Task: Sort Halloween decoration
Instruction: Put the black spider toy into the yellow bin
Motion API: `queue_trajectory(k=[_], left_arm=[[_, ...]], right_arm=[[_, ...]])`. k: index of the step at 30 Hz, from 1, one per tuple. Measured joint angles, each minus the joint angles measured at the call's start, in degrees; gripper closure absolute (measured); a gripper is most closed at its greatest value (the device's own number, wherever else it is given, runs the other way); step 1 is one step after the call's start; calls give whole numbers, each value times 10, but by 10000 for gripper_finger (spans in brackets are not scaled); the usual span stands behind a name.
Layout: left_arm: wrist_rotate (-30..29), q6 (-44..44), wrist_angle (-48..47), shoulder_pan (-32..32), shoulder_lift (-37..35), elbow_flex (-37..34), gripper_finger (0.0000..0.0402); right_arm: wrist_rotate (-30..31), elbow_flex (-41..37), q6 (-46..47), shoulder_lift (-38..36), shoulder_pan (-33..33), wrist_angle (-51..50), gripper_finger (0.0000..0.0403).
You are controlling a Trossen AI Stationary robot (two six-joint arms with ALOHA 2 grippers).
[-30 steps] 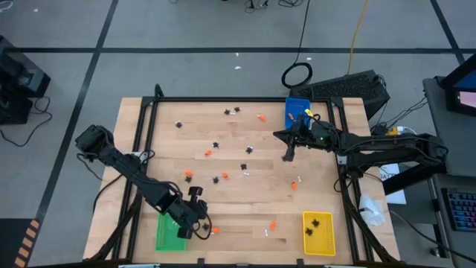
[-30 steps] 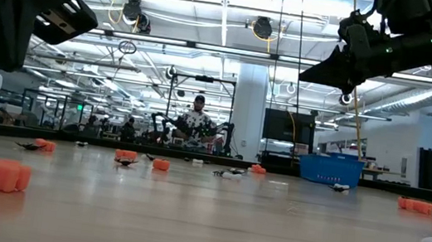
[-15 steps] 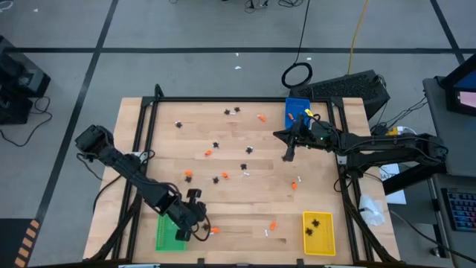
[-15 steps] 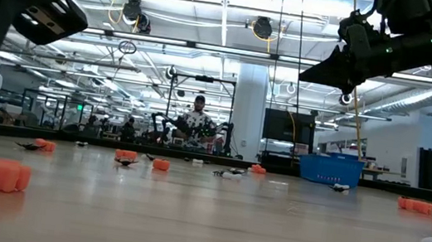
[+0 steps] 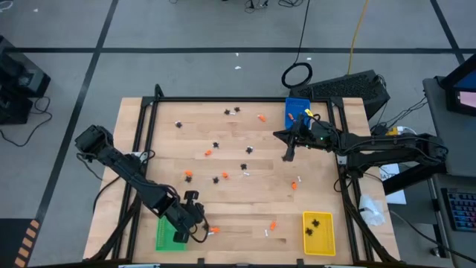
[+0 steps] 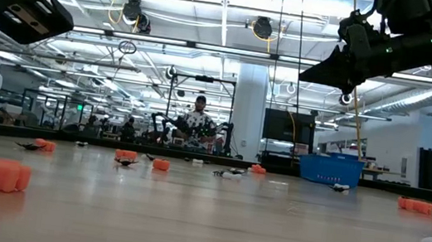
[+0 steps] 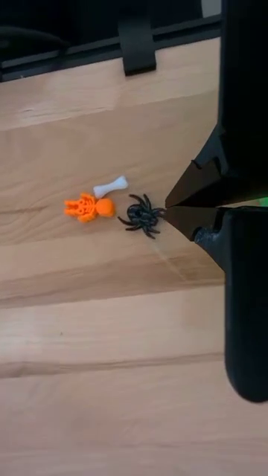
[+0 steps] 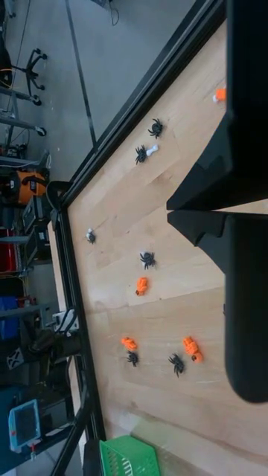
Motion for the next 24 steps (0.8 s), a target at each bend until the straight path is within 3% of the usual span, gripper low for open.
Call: queue_trajectory(k=[5, 17, 24], left_arm=[[17, 0, 4, 0, 6, 0, 386], [4, 36, 29, 1, 61, 0, 269], [-12, 28, 56, 20, 64, 0, 255]], right_arm=[[0, 0, 0, 0, 0, 0, 403], [0, 0, 0, 0, 0, 0, 403], [0, 0, 0, 0, 0, 0, 403]])
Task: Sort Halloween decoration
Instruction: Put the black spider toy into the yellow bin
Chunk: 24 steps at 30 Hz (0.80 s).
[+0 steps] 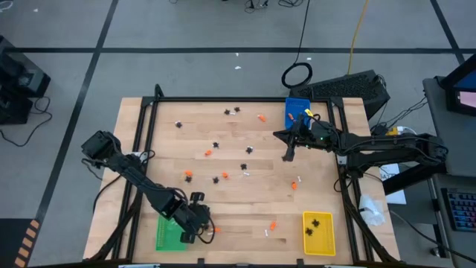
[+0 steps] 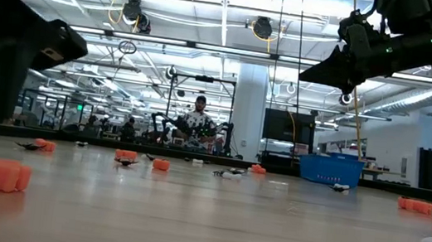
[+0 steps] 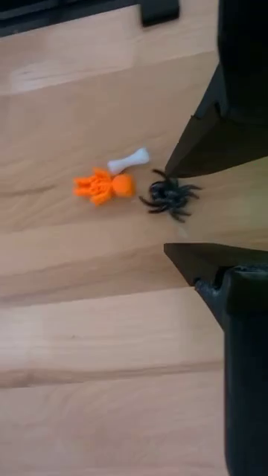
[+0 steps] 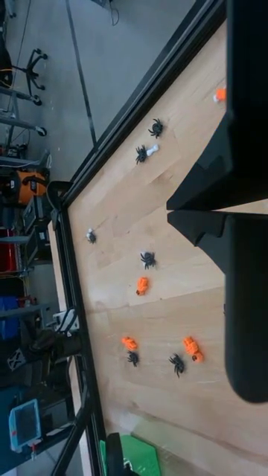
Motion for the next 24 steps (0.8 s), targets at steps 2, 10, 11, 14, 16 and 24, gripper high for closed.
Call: queue_trajectory(k=[2, 10, 11, 14, 16, 24], left_arm=[[13, -14, -2, 10, 2, 0, 255], [48, -28, 5, 31, 5, 0, 258], [53, -28, 9, 31, 10, 0, 258], [63, -28, 8, 31, 26, 0, 258], [63, -28, 12, 31, 38, 1, 258], [71, -27, 24, 31, 57, 2, 258]], right_arm=[[0, 0, 0, 0, 0, 0, 403], [0, 0, 0, 0, 0, 0, 403], [0, 0, 0, 0, 0, 0, 403], [0, 0, 0, 0, 0, 0, 403], [0, 0, 0, 0, 0, 0, 403], [0, 0, 0, 0, 0, 0, 403]])
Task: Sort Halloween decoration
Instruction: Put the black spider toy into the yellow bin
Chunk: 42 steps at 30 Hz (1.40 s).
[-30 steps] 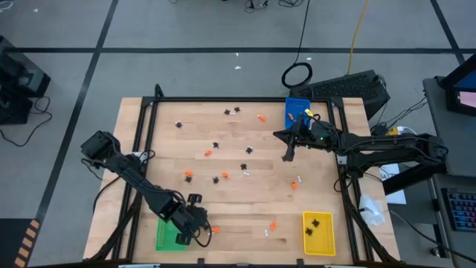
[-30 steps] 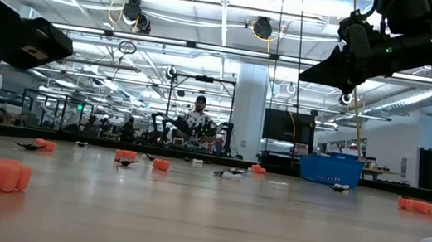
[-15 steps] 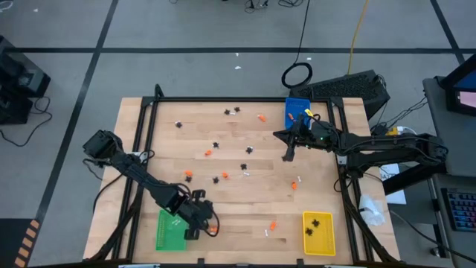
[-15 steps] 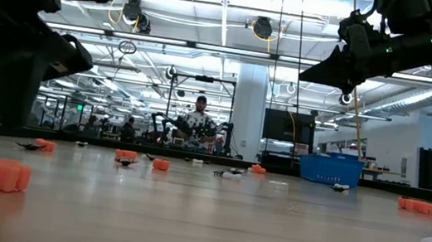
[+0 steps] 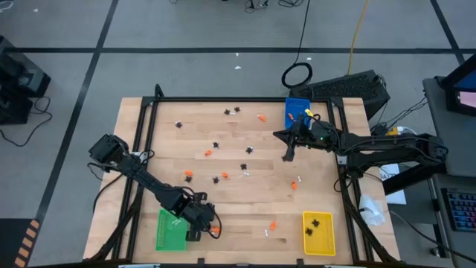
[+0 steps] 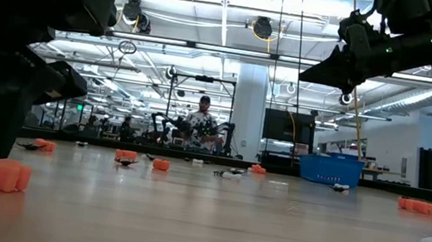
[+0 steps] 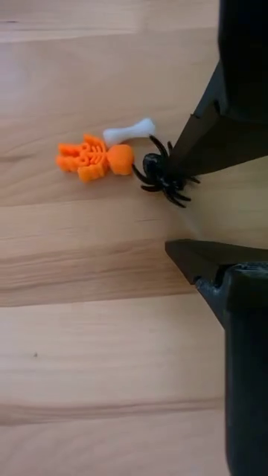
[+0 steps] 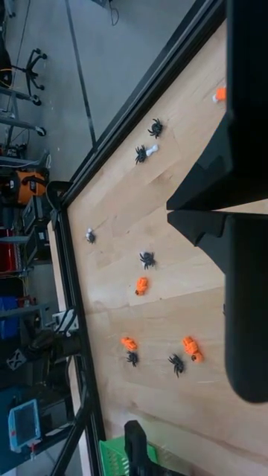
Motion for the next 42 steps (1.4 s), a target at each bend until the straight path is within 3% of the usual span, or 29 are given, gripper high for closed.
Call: queue_trajectory(k=[18, 35, 42], left_arm=[[23, 17, -13, 0, -5, 24, 259], [4, 37, -17, -2, 43, 25, 259], [-4, 50, -38, -1, 43, 25, 313]], right_arm=[[0, 0, 0, 0, 0, 0, 403], [0, 0, 0, 0, 0, 0, 403], [0, 0, 0, 0, 0, 0, 403]])
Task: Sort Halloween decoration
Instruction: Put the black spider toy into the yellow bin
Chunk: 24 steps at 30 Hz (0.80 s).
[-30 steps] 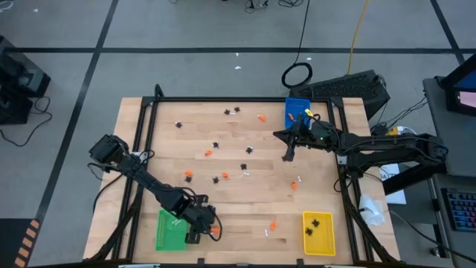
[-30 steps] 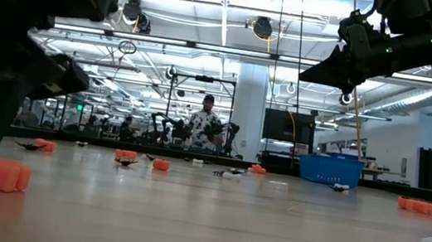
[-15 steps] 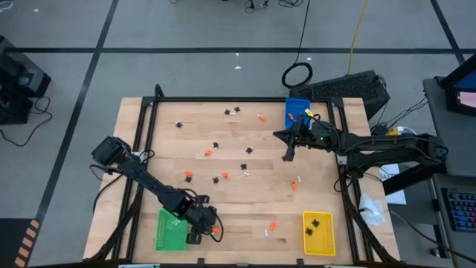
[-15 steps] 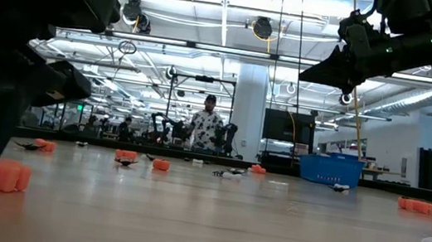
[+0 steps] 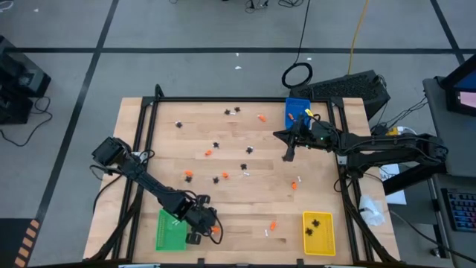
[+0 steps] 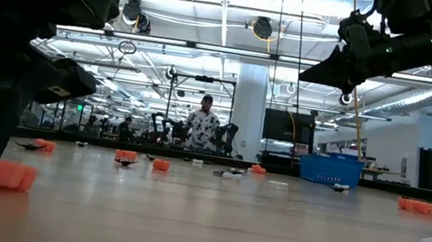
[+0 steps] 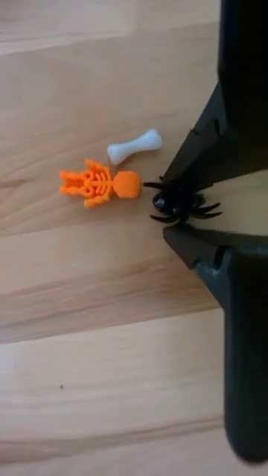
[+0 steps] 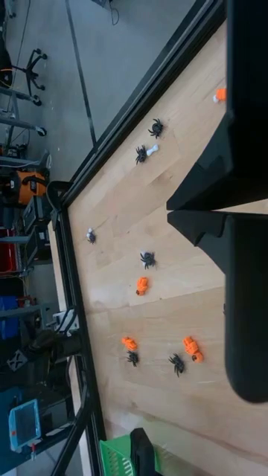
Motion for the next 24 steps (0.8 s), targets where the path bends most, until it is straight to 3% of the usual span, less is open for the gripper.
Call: queue_trajectory(k=[8, 15, 24], left_arm=[[0, 23, -9, 2, -6, 7, 389], [-43, 44, -30, 20, -52, 3, 394], [-64, 58, 41, 74, -70, -25, 395]], right_arm=[[0, 0, 0, 0, 0, 0, 403], [0, 0, 0, 0, 0, 0, 403], [0, 0, 0, 0, 0, 17, 403]])
